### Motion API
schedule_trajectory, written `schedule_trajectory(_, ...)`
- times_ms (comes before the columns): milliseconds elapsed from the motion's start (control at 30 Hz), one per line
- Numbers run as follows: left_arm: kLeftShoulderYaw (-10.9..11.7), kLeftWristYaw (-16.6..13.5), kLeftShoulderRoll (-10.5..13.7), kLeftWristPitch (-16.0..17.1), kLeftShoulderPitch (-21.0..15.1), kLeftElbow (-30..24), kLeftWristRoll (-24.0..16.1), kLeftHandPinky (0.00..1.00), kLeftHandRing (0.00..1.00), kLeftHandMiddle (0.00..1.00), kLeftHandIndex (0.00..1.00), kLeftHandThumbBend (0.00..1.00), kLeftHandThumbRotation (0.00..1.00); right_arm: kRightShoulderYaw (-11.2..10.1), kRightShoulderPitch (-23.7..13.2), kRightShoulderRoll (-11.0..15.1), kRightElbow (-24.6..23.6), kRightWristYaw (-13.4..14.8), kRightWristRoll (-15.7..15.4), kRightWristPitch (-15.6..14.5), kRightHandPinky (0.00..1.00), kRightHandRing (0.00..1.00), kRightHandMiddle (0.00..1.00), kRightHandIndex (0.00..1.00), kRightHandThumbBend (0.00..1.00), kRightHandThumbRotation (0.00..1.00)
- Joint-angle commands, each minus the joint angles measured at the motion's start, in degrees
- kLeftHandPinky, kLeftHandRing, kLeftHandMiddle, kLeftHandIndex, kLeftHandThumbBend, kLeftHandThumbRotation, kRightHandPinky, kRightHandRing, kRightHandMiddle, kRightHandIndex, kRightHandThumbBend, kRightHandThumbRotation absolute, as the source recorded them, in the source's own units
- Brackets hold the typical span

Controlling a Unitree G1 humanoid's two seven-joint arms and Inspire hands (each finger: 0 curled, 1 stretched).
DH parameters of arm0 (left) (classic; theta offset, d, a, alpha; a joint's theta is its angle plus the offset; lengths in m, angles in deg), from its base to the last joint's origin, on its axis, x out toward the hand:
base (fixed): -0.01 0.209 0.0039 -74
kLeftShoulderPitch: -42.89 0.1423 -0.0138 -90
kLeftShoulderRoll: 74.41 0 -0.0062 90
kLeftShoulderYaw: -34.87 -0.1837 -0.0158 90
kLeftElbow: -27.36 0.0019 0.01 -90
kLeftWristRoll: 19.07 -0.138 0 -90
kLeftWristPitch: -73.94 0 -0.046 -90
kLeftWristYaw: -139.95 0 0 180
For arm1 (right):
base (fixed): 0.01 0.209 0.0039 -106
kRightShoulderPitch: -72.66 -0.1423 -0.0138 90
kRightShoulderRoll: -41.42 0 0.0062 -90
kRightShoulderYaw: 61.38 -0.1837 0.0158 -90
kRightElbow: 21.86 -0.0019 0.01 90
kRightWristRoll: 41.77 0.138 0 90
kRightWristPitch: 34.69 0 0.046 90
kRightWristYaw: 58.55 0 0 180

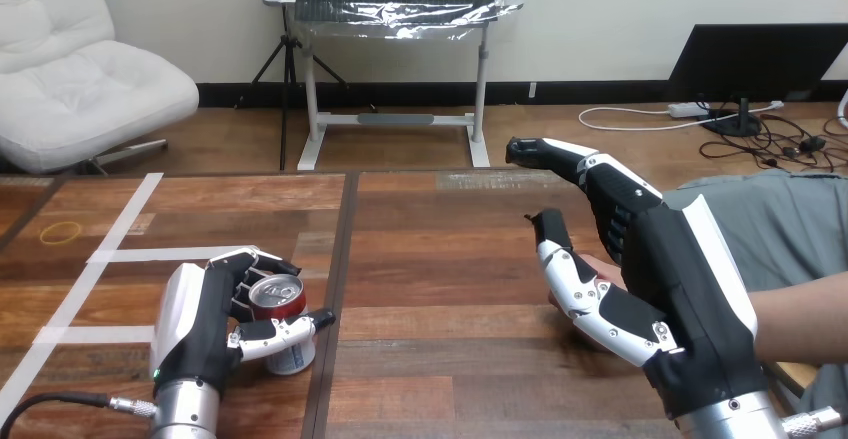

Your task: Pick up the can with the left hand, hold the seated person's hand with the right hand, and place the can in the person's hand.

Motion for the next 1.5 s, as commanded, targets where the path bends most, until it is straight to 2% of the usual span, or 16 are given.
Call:
schedule_trajectory(0, -0.5, -1.0, 0.6, 0.3, -1.8, -0.4, -0.8, 0.39, 0.42, 0.48, 0.53, 0.69, 0.00, -0.9, -2.4, 0.5, -1.4, -0.2, 0.7, 1.8, 1.00, 0.91, 0.82, 0.76, 0.13, 0.00)
schedule_trajectory(567, -0.7, -3.2, 0.6, 2.5, -1.9, 0.7, -1.2, 0.38, 0.41, 0.47, 0.52, 0.70, 0.00, -1.0, -2.3, 0.4, -1.4, -0.1, 0.7, 1.8, 1.00, 0.90, 0.81, 0.75, 0.16, 0.00)
schedule_trajectory(767, -1.2, -4.8, 1.0, 3.7, -1.9, 0.6, -2.5, 0.37, 0.41, 0.47, 0.52, 0.69, 0.00, -1.0, -2.2, 0.4, -1.3, -0.1, 0.8, 1.7, 1.00, 0.90, 0.81, 0.75, 0.17, 0.00)
schedule_trajectory(1067, -1.0, -4.2, 0.7, 3.4, -1.5, -1.7, -2.9, 0.36, 0.41, 0.47, 0.53, 0.68, 0.00, -1.1, -2.4, 0.4, -0.9, -0.2, 1.1, 1.9, 1.00, 0.90, 0.81, 0.75, 0.18, 0.00)
schedule_trajectory(1267, -0.9, -2.9, 0.3, 3.0, -1.3, -3.5, -2.2, 0.36, 0.41, 0.48, 0.53, 0.67, 0.00, -0.9, -2.5, 0.2, -0.7, -0.1, 1.1, 1.8, 1.00, 0.90, 0.82, 0.76, 0.19, 0.00)
schedule_trajectory(1467, -0.9, -2.1, 0.1, 3.7, -1.3, -4.7, -1.9, 0.37, 0.41, 0.48, 0.53, 0.66, 0.00, -0.7, -2.7, 0.1, -0.8, 0.0, 0.9, 1.5, 1.00, 0.90, 0.82, 0.76, 0.19, 0.00)
